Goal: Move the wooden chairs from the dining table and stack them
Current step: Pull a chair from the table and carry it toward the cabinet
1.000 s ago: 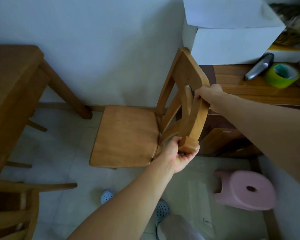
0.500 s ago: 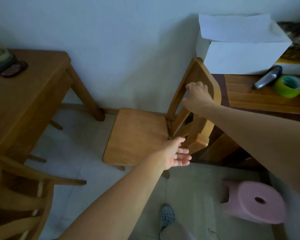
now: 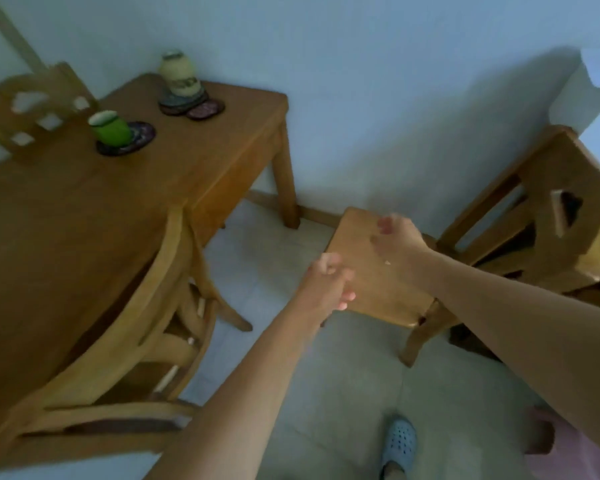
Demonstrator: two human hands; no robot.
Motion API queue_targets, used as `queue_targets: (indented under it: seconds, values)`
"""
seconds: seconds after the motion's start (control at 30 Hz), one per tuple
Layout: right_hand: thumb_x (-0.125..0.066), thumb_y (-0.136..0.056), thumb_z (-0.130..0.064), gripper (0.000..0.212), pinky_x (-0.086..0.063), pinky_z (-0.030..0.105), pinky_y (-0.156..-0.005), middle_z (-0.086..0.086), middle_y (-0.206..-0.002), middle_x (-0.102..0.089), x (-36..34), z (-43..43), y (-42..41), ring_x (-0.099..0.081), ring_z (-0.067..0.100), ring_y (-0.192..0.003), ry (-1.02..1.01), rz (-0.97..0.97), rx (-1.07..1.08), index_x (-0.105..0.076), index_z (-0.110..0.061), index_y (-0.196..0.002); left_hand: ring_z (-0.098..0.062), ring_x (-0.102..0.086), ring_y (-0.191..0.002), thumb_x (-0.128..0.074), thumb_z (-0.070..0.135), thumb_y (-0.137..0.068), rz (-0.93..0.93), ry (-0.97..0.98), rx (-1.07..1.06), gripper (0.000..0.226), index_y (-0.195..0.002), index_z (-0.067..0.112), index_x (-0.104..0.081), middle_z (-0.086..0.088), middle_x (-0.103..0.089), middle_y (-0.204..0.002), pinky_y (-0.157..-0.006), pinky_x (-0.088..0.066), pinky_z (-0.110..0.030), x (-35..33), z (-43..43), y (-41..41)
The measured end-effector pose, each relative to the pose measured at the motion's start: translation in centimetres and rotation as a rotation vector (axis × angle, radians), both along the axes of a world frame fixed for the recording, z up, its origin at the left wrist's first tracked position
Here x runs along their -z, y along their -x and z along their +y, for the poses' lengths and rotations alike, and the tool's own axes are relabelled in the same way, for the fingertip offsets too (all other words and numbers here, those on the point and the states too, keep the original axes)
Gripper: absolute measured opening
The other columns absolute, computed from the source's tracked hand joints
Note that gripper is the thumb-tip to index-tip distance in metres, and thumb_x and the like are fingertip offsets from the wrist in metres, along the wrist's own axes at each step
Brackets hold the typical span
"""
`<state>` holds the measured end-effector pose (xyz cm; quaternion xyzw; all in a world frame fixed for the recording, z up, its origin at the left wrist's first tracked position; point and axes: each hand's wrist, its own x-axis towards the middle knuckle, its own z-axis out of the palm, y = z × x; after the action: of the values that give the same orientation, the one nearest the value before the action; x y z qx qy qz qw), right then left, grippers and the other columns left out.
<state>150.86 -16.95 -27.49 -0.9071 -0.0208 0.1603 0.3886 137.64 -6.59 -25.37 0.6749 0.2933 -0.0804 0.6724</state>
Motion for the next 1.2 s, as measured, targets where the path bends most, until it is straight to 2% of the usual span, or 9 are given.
queue_targets:
  seconds: [0.13,0.23,0.47,0.53,0.63,0.7,0.8,1.0,1.2]
  values:
    - [-0.061,-0.083,-0.015,0.032,-0.049,0.039,-0.069,0.022,-0.107,-0.064,1.4,9.1,7.2,-0.06,0.028,-0.083,-0.125,0.205,-0.106,-0.056,-0.007,-0.114,-0.025,-0.064,-0.102,-0.055,0.023,-0.094,-0.092,-0.439,-0.036,0.045,-0.137,0.018,-0.047,0.0,-0.062,-0.117,-0.089,-0.053,-0.044,-0.6,9.3,8.5]
    - [-0.055,-0.085,-0.026,0.012,-0.048,0.025,-0.049,0.01,-0.083,-0.061,1.0,16.6,12.2,-0.056,0.027,-0.061,-0.289,0.494,-0.069,-0.054,-0.014,-0.088,-0.024,-0.054,-0.117,-0.056,0.027,-0.093,-0.153,-0.814,-0.044,0.05,-0.141,0.017,-0.044,-0.001,-0.055,-0.131,-0.1,-0.044,-0.041,-1.1,15.5,14.2]
    - [-0.066,-0.083,-0.052,0.047,-0.059,0.034,-0.071,0.007,-0.091,-0.066,1.2,28.5,20.3,-0.067,0.022,-0.082,-0.339,0.628,-0.162,-0.06,-0.011,-0.104,-0.028,-0.029,-0.139,-0.055,0.054,-0.086,0.316,-1.159,0.113,0.081,-0.152,0.022,-0.021,-0.004,-0.037,-0.151,-0.113,-0.026,-0.047,0.0,26.5,22.9]
    - [-0.07,-0.08,-0.052,0.042,-0.057,0.038,-0.073,0.005,-0.093,-0.064,1.1,30.3,21.1,-0.065,0.024,-0.088,-0.383,0.682,-0.108,-0.057,-0.016,-0.098,-0.031,-0.025,-0.142,-0.044,0.076,-0.081,0.483,-0.966,0.099,0.091,-0.153,0.026,-0.02,-0.005,-0.032,-0.155,-0.114,-0.019,-0.051,0.8,28.6,25.2]
    - [-0.073,-0.082,-0.033,0.028,-0.057,0.041,-0.069,0.01,-0.101,-0.064,1.2,31.7,21.4,-0.064,0.029,-0.09,-0.353,0.7,-0.027,-0.055,-0.014,-0.091,-0.037,-0.025,-0.144,-0.042,0.09,-0.067,0.481,-0.081,-0.448,0.11,-0.155,0.027,-0.019,-0.009,-0.025,-0.16,-0.114,-0.021,-0.06,2.5,30.2,27.6]
    - [-0.071,-0.081,-0.017,0.033,-0.059,0.042,-0.069,0.014,-0.109,-0.062,1.2,32.0,21.3,-0.065,0.032,-0.093,-0.324,0.707,0.01,-0.054,-0.01,-0.109,-0.047,-0.026,-0.14,-0.061,0.073,-0.075,0.424,0.452,-0.732,0.097,-0.152,0.026,-0.025,-0.02,-0.03,-0.155,-0.107,-0.026,-0.068,4.1,30.7,28.5]
    - [-0.068,-0.077,-0.007,0.046,-0.059,0.041,-0.059,0.016,-0.112,-0.061,1.1,32.1,21.5,-0.065,0.035,-0.095,-0.318,0.694,0.036,-0.051,-0.01,-0.119,-0.056,-0.045,-0.12,-0.066,0.032,-0.088,0.318,0.909,-0.88,0.057,-0.137,0.009,-0.046,-0.031,-0.053,-0.127,-0.082,-0.046,-0.074,5.8,31.0,29.2]
    - [-0.068,-0.079,-0.01,0.034,-0.06,0.037,-0.055,0.016,-0.103,-0.063,1.4,30.3,21.8,-0.068,0.032,-0.087,-0.321,0.643,0.036,-0.053,-0.011,-0.11,-0.053,-0.052,-0.113,-0.076,0.019,-0.082,0.183,1.188,-1.084,0.07,-0.138,-0.002,-0.04,-0.033,-0.04,-0.14,-0.052,-0.055,-0.062,7.5,28.8,29.4]
    - [-0.068,-0.079,-0.011,0.026,-0.057,0.034,-0.039,0.017,-0.097,-0.066,1.5,25.3,22.5,-0.07,0.032,-0.08,-0.319,0.574,0.052,-0.054,-0.01,-0.101,-0.05,-0.054,-0.117,-0.074,0.015,-0.08,0.154,1.205,-1.044,0.066,-0.137,-0.003,-0.044,-0.03,-0.052,-0.132,-0.081,-0.057,-0.052,7.3,23.5,30.0]
